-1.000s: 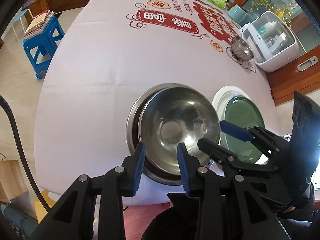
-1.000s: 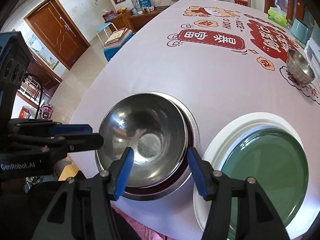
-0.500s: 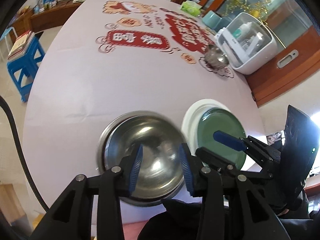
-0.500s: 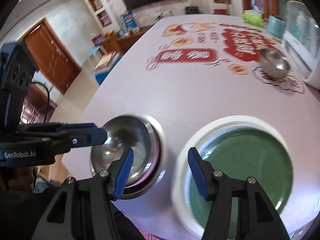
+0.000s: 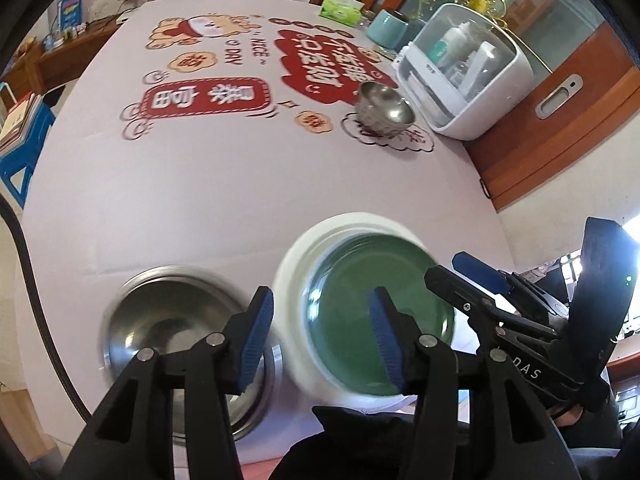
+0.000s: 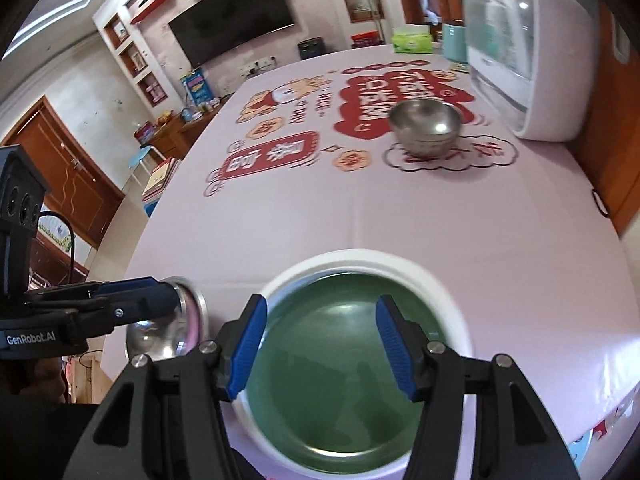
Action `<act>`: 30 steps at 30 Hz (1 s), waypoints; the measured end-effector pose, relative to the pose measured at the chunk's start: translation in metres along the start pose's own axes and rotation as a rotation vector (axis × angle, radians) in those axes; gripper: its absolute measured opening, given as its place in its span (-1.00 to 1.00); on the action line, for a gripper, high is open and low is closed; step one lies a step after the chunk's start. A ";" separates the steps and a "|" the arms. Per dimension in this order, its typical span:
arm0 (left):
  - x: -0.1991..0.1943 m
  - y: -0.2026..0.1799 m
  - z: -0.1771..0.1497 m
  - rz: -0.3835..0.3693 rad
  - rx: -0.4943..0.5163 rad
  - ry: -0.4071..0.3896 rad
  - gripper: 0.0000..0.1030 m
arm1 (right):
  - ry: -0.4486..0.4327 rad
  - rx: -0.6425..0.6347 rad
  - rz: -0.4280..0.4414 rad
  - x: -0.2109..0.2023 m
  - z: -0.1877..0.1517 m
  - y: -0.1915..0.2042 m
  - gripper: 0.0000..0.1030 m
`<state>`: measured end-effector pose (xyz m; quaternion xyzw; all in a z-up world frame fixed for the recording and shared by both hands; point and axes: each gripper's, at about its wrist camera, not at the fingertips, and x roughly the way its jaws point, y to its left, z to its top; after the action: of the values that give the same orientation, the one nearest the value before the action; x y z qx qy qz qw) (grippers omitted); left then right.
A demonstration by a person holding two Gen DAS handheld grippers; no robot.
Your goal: Organize plates and bowls
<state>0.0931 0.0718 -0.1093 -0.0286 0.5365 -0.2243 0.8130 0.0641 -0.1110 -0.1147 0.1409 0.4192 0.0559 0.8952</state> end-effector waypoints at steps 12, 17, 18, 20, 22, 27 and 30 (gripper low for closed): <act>0.028 -0.064 0.037 0.034 -0.020 -0.032 0.28 | -0.017 -0.018 -0.029 -0.017 0.026 -0.074 0.24; 0.040 -0.081 0.056 0.069 -0.035 -0.049 0.41 | -0.022 -0.016 -0.034 -0.017 0.048 -0.103 0.30; 0.042 -0.083 0.059 0.077 -0.042 -0.053 0.46 | -0.020 -0.011 -0.032 -0.016 0.053 -0.109 0.31; 0.046 -0.087 0.069 0.090 -0.063 -0.059 0.52 | -0.010 0.002 -0.025 -0.013 0.064 -0.120 0.32; 0.050 -0.090 0.077 0.098 -0.080 -0.065 0.55 | -0.002 0.019 -0.012 -0.011 0.077 -0.131 0.32; 0.061 -0.095 0.103 0.141 -0.109 -0.090 0.58 | -0.001 0.018 -0.004 -0.003 0.112 -0.153 0.33; 0.068 -0.097 0.120 0.156 -0.131 -0.100 0.58 | -0.007 0.000 -0.005 0.003 0.132 -0.160 0.33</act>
<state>0.1889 -0.0655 -0.0897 -0.0511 0.5093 -0.1229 0.8502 0.1644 -0.2904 -0.0840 0.1401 0.4165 0.0533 0.8967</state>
